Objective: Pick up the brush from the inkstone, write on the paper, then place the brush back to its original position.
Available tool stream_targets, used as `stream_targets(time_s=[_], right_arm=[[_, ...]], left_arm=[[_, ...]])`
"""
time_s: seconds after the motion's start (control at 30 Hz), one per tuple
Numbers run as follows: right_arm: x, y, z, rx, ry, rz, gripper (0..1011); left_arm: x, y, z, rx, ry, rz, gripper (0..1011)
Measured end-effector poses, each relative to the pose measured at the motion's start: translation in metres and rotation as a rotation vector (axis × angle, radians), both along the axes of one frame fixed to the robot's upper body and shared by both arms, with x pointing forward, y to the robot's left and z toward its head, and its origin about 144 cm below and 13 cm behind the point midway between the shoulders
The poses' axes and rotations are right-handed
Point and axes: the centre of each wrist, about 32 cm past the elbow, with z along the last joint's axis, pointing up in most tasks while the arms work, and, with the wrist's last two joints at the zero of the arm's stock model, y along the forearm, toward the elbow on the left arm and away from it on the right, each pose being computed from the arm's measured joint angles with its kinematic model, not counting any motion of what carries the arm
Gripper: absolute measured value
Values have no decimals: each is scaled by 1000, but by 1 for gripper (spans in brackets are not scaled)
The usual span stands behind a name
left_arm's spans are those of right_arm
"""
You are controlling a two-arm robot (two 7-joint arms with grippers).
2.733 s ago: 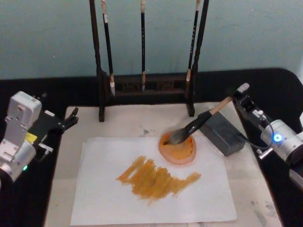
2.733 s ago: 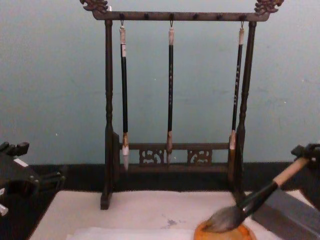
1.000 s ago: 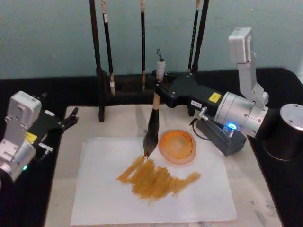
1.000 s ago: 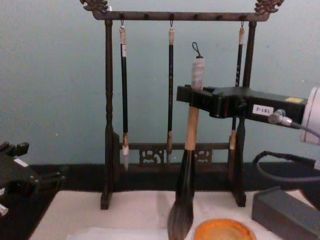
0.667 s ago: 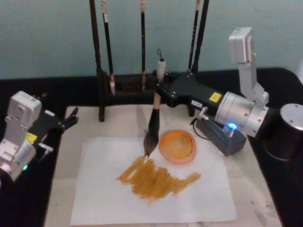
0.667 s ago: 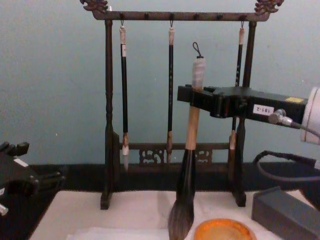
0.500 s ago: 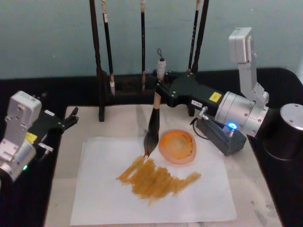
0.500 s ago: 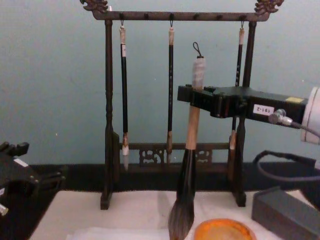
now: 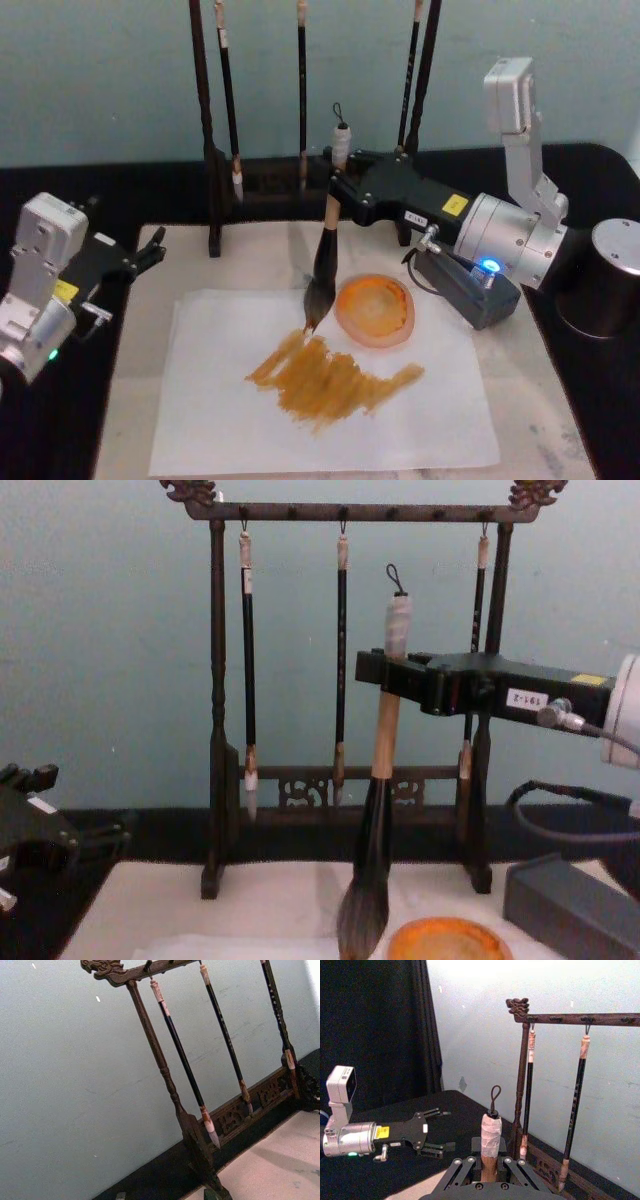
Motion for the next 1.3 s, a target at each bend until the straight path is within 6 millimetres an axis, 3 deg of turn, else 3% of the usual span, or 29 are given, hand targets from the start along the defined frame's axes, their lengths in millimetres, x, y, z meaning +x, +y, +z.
stream_targets(time_s=[0.8,1.3], right_arm=[[-7,24,20,-114,-64,190,156],[-9,26,-3,-75,19,203,156]], left_arm=[[0,0,0,0,0,0,1010],[0,0,0,0,0,0,1010]])
